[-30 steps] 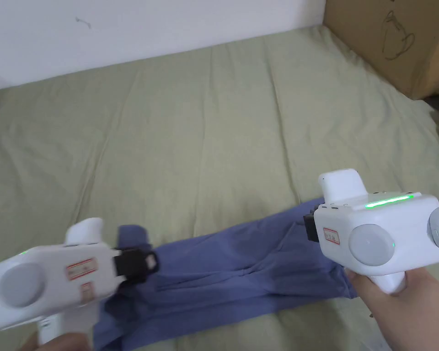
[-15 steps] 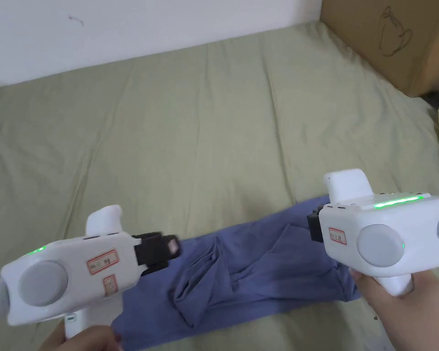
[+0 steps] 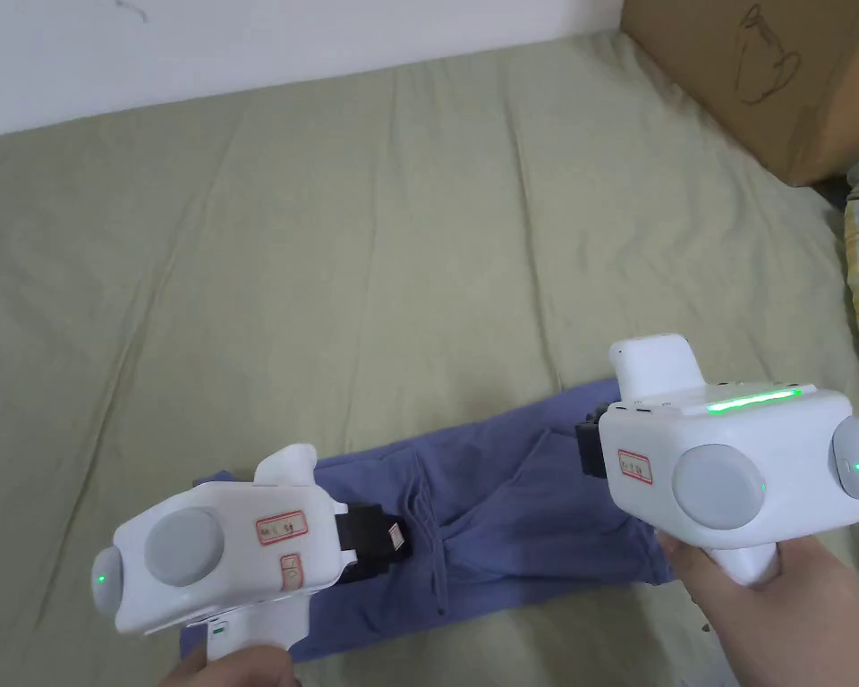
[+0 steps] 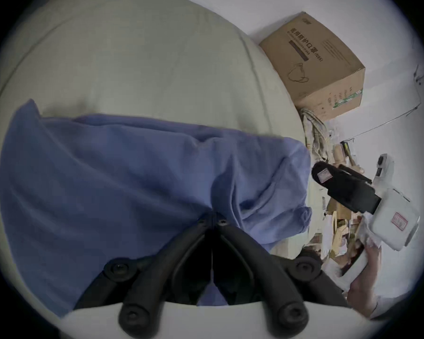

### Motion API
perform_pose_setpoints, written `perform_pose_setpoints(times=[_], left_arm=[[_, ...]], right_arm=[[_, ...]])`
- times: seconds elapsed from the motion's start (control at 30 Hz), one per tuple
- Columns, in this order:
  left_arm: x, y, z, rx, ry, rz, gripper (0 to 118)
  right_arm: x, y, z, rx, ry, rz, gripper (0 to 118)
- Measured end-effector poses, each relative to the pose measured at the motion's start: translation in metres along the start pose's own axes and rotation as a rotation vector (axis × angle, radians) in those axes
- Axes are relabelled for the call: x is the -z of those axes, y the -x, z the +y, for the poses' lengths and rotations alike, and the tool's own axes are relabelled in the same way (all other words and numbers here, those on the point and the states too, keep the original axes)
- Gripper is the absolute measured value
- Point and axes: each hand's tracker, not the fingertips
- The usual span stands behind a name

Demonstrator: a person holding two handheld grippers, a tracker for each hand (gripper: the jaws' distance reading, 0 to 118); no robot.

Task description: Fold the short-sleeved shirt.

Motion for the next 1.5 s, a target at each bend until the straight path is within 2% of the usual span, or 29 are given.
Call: perform_pose_setpoints(times=[0.3,0.5,0.53,0.57,0.6,0.63,0.67,0.73,0.87,1.0,1.1,1.2,1.37,1.4,1.43,1.47,1.5], left_arm=[[0.027,-0.017,-0.017,-0.148,0.088,-0.187,1],[-0.05,0.03,0.02,-0.073,-0.151,-0.242,1],[-0.066,0.048,0.021,-0.091,-0.165,-0.245,5],[-0.078,0.065,0.02,-0.114,-0.171,-0.249,16],[-0.09,0.083,0.018,-0.157,-0.174,-0.259,35],[-0.101,0.098,0.018,-0.177,-0.178,-0.253,66],[-0.108,0.113,0.017,-0.175,-0.171,-0.233,89],[-0.116,0.139,0.014,-0.189,-0.139,-0.21,118],[-0.099,0.157,0.006,-0.29,-0.112,-0.317,118],[-0.059,0.148,0.008,-0.366,-0.137,-0.518,118],[-0.026,0.122,0.002,-0.392,0.015,-0.661,118],[-0.006,0.111,0.012,-0.26,0.038,-0.62,118],[0.003,0.099,0.014,-0.248,0.004,-0.61,118],[0.002,0.099,0.014,-0.235,-0.019,-0.6,114],[-0.004,0.108,0.012,-0.219,-0.049,-0.563,94],[-0.009,0.117,0.01,-0.223,-0.071,-0.502,50],[-0.015,0.134,0.004,-0.256,-0.083,-0.379,13]], right_arm=[[0.0,0.003,-0.004,0.01,0.007,0.019,1],[-0.005,0.003,-0.001,0.013,-0.012,0.024,1],[-0.005,0.003,-0.001,0.012,-0.014,0.025,1],[-0.005,0.004,-0.001,0.01,-0.015,0.026,1],[-0.005,0.004,-0.001,0.008,-0.015,0.025,1],[-0.006,0.005,-0.001,0.006,-0.015,0.025,1],[-0.007,0.006,-0.002,0.005,-0.014,0.026,1],[-0.006,0.007,-0.003,0.012,-0.009,0.028,1],[-0.003,0.007,-0.005,0.022,0.003,0.04,1],[0.0,0.006,-0.006,0.0,0.017,0.026,1],[0.004,0.004,-0.006,-0.004,0.028,0.021,1],[0.008,0.002,-0.005,0.002,0.044,0.025,1],[0.01,0.003,-0.006,0.015,0.046,0.035,1],[0.011,0.004,-0.006,0.017,0.049,0.041,1],[0.011,0.004,-0.006,0.019,0.051,0.046,1],[0.011,0.005,-0.006,0.021,0.053,0.051,1],[0.011,0.005,-0.006,0.024,0.055,0.058,1]])
